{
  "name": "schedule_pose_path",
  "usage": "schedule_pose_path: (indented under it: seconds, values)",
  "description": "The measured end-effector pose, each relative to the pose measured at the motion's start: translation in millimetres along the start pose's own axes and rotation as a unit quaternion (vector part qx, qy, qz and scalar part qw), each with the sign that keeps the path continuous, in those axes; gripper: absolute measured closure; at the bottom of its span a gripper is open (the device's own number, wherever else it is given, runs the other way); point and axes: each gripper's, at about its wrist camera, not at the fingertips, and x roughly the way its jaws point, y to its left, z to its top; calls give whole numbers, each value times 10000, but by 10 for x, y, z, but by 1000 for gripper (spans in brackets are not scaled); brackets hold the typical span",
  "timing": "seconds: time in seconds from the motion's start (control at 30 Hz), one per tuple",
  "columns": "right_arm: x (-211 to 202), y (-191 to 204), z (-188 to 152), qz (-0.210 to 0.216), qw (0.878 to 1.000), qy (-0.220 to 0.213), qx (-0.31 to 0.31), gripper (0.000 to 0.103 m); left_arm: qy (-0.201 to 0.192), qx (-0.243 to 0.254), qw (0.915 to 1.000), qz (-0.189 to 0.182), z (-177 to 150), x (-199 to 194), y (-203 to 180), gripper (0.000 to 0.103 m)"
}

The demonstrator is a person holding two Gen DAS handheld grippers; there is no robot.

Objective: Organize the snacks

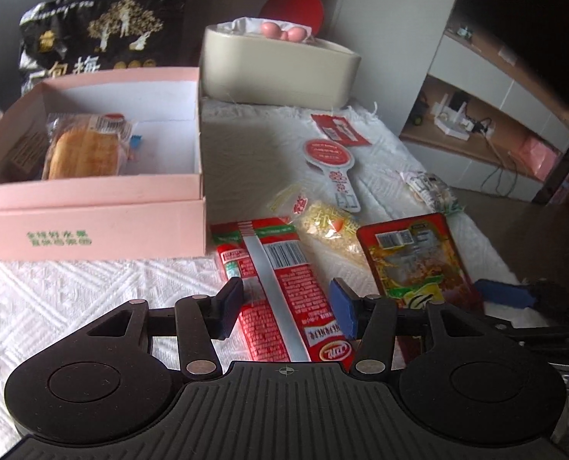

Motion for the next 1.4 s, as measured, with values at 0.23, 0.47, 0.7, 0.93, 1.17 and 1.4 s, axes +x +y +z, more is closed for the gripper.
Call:
schedule_pose_path:
  seconds: [0.23,0.47,0.7,0.93,1.17,1.4]
  values:
    - [31,-140,-92,46,9991,-156,387,16,-111,608,9968,505,-39,63,-111,40]
    - [33,-107,-115,19,9992,-201,355,14,186,345,9991,187,-59,95,-109,31]
    - [25,-93,-130,-1,9992,-222,347,13,132,647,9974,302,-86,139,-160,30]
    - [24,-81,-130,42,9994,-165,289,10,175,722,9969,275,-96,108,-143,31]
    - [-8,-188,-155,420,9972,-201,587,1,370,780,9962,145,-281,-188,12,39]
    - [13,-123,-139,304,9983,-99,487,0,275,639,9974,207,-273,-148,19,32]
